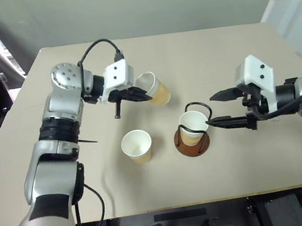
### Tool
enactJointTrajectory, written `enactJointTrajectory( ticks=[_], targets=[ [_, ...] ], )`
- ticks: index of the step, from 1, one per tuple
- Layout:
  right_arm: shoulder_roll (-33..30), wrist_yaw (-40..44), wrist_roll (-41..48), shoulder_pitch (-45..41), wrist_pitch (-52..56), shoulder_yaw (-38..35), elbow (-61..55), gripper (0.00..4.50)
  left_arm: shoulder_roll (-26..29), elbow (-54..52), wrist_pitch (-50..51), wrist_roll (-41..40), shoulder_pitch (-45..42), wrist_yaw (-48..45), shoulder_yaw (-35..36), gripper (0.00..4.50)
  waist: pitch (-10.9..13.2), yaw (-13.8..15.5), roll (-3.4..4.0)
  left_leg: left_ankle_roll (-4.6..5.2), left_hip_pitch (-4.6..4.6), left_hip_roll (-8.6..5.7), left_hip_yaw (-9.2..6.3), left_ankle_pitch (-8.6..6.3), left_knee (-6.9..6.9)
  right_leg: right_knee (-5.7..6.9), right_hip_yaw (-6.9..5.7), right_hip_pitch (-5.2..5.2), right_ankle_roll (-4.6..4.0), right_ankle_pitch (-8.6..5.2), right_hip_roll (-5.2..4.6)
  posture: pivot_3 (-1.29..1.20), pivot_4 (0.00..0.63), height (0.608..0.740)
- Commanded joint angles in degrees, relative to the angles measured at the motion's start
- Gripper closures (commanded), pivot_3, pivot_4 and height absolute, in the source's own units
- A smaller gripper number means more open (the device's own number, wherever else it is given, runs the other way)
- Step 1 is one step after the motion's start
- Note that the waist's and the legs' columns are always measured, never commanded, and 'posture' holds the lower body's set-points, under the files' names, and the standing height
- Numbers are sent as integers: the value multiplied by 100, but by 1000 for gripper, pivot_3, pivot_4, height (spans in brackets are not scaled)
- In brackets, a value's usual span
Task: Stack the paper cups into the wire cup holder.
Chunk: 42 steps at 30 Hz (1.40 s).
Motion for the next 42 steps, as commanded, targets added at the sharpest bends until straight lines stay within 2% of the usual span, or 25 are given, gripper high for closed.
enactJointTrajectory(
  ticks=[1,8,23,32,42],
  targets=[
    [-116,-1,-15,15,-107,-264,-77,1120,25,-233,146,-170,-276,-178,122,4462,0,-1,0,0,0,0,0,0,0,0,0,0,0,0,0,0,150,740],
    [-277,137,78,202,-110,-330,-159,1120,59,-341,862,-927,-870,-508,-153,4462,0,21,0,1,-2,0,-3,0,2,-7,-1,6,4,3,-2,0,150,740],
    [-662,258,-16,934,-303,-525,-391,1120,776,-1309,1612,-3411,-1738,-508,-2137,4462,0,21,0,1,3,3,2,0,-1,-12,2,12,10,6,-3,0,150,740],
    [-617,122,155,906,-170,-588,-552,1120,1044,-1211,946,-3684,-2062,-508,-3490,4462,0,24,0,3,4,4,1,0,2,-15,3,15,16,9,-4,0,150,740],
    [-574,-47,268,840,-82,-579,-607,1120,864,-966,321,-3669,-2259,-508,-4059,4462,0,26,0,5,3,3,4,-1,3,-17,-1,17,18,9,-2,0,150,740]
  ],
)
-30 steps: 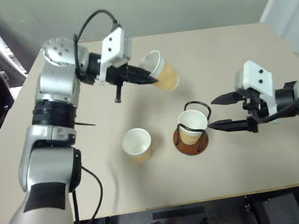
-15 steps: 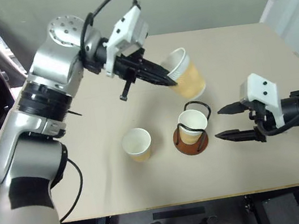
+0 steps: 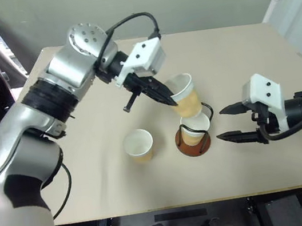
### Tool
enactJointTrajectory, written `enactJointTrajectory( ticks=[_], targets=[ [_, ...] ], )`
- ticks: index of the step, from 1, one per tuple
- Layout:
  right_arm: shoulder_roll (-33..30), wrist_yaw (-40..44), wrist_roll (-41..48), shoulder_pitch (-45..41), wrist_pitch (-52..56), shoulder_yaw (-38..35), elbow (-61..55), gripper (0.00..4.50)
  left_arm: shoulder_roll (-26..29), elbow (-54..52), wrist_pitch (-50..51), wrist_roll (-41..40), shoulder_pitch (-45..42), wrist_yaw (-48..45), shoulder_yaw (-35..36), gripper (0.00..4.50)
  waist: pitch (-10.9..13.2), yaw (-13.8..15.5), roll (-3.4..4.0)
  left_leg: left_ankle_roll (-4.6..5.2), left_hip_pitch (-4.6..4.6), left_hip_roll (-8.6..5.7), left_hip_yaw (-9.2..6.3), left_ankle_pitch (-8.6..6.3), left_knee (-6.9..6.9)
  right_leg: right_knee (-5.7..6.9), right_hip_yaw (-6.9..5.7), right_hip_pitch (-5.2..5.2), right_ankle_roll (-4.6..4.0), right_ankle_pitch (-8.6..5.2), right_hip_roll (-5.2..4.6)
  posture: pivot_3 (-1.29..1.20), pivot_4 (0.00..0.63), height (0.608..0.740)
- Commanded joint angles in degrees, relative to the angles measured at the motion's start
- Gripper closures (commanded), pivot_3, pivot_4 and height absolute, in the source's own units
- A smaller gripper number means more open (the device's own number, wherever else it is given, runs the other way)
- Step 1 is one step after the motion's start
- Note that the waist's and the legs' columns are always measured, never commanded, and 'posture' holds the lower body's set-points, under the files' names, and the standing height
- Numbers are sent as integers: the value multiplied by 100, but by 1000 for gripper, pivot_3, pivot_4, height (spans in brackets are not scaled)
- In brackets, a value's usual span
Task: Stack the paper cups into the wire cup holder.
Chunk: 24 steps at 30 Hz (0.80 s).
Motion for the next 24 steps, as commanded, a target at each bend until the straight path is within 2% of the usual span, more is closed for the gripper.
enactJointTrajectory(
  ticks=[1,24],
  targets=[
    [-23,-87,98,-107,2,-202,-123,1120,-34,8,-207,-76,-255,-190,-17,4462,0,1,0,0,0,0,1,0,0,0,0,0,0,0,0,0,150,740],
    [-10,-275,247,-72,4,-262,-157,1120,-387,384,-909,239,-496,-190,-565,4462,0,18,0,3,-4,0,2,-2,3,0,1,1,5,0,-1,0,150,740]
  ],
)
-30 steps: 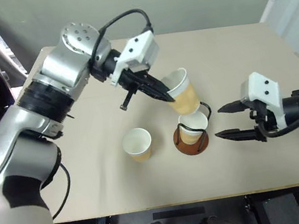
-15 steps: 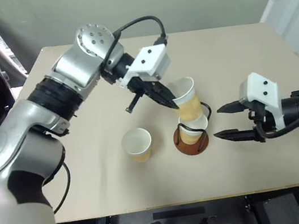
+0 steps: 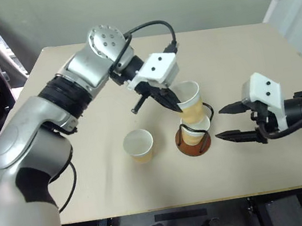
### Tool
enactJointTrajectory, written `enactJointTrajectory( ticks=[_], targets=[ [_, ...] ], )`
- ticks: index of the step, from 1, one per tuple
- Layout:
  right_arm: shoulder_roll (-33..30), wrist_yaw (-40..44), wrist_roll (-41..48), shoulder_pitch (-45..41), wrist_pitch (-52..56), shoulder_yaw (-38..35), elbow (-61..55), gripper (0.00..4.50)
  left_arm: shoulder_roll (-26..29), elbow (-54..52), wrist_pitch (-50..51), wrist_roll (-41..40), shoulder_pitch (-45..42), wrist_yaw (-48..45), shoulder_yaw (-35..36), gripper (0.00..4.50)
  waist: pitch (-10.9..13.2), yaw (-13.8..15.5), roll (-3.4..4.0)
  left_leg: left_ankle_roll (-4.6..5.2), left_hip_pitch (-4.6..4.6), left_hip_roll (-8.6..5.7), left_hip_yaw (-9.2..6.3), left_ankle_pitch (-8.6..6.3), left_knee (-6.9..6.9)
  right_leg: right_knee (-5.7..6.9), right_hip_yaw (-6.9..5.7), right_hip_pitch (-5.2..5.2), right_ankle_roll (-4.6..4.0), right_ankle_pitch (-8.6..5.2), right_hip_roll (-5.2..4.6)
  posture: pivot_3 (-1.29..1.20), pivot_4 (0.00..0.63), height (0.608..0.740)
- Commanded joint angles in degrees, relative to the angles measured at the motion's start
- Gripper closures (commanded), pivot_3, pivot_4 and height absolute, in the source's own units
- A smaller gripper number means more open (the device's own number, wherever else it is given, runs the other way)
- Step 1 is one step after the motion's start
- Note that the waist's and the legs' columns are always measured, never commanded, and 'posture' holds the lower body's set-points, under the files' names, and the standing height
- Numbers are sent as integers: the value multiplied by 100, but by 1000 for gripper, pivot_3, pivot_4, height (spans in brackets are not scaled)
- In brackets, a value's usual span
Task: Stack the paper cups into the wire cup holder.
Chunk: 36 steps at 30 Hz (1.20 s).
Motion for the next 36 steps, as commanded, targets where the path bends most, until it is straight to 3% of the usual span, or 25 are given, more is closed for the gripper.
enactJointTrajectory(
  ticks=[1,13,16,27,32,36],
  targets=[
    [-15,-81,77,-38,-31,-241,-145,1120,-9,-10,-135,-9,-214,-188,6,4462,0,1,0,0,0,0,0,0,0,0,0,0,0,0,0,0,150,740],
    [12,-168,65,-23,-32,-206,-149,1120,-63,-56,-232,-57,-241,-188,-213,4462,0,11,0,1,-2,-1,2,-1,3,0,-1,0,2,0,2,0,150,740],
    [9,-179,64,-29,-33,-201,-141,1120,-101,-67,-244,-76,-245,-188,-238,3893,0,16,0,2,-3,-2,3,-1,4,0,-1,0,2,1,1,0,150,740],
    [-21,-184,35,13,-63,-246,-134,1120,-281,101,-336,-93,-179,-188,33,17,0,20,0,2,-4,-1,4,-1,6,1,-1,0,4,0,1,0,150,740],
    [118,-289,70,-84,-95,-274,-88,1120,-584,520,157,-143,-50,-188,1058,17,0,30,0,4,-9,-1,4,-2,14,3,-1,0,7,1,1,0,150,740],
    [527,-577,139,-338,-155,-317,28,1120,-723,940,313,284,99,-188,2057,17,-1,25,2,4,-7,-1,8,-2,21,7,1,0,10,0,3,0,150,740]
  ],
)
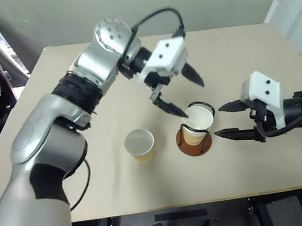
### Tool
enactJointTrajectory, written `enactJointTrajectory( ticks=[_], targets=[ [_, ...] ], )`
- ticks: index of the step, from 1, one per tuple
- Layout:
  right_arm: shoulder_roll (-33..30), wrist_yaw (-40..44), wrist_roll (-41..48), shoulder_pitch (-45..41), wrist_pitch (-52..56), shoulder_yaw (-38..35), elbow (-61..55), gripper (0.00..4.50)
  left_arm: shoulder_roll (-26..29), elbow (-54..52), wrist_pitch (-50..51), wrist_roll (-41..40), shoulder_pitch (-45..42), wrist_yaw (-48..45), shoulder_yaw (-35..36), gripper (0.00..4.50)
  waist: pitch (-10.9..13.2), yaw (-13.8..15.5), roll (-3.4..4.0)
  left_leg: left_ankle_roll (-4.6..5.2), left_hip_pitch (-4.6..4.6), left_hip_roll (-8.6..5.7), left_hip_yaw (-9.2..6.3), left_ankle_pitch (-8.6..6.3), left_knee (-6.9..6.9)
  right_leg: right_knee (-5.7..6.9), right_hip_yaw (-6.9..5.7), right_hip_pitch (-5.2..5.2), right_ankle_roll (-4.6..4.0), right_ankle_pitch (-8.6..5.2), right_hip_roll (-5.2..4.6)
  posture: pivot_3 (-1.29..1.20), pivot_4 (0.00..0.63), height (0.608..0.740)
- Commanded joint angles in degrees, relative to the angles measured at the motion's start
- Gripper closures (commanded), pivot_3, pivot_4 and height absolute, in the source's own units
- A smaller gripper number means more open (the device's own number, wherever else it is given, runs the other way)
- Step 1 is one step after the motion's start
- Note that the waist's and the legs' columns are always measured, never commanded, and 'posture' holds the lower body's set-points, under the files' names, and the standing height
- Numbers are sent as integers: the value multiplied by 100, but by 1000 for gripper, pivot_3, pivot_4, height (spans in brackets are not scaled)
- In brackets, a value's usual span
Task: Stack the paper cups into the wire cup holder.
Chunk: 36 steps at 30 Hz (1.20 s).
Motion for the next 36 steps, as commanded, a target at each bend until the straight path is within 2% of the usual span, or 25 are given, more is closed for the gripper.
enactJointTrajectory(
  ticks=[1,6,14,19,26,33,36],
  targets=[
    [235,-255,154,-272,-94,-282,19,1120,27,245,115,343,119,-173,879,17,-1,-9,1,0,2,0,1,0,3,1,1,0,1,0,0,0,150,740],
    [337,-236,177,-356,-100,-195,30,1120,529,-246,438,670,544,-173,1534,17,-1,-27,2,0,4,1,-2,0,7,1,3,-1,2,-1,5,0,150,740],
    [450,-72,7,-385,-420,-5,149,1120,1772,-2283,1537,228,1458,-173,1723,17,-2,-31,2,0,3,-4,-12,0,7,-9,-4,2,2,-1,9,0,150,740],
    [538,102,-143,-471,-660,197,313,1120,2303,-3306,1788,239,1990,-173,1880,17,-2,-59,3,0,8,-3,-17,0,11,-13,-5,4,1,-2,7,0,150,740],
    [938,409,-563,-679,-1486,423,585,1120,2585,-4108,1805,661,2652,-173,2138,17,-3,-105,4,1,27,-3,-17,1,12,-14,-1,16,-2,-3,3,0,150,740],
    [525,1582,-76,-1029,-1202,594,858,1120,2712,-4473,1945,995,3069,-173,2445,17,-3,-119,5,1,27,-4,-17,0,9,-12,0,21,-4,-3,2,0,150,740],
    [256,1958,-191,-1165,-1210,721,885,1120,2829,-4663,1994,1068,3197,-173,2514,17,-3,-125,5,1,27,-4,-19,0,5,-11,-1,19,-8,-6,2,0,150,740]
  ],
)
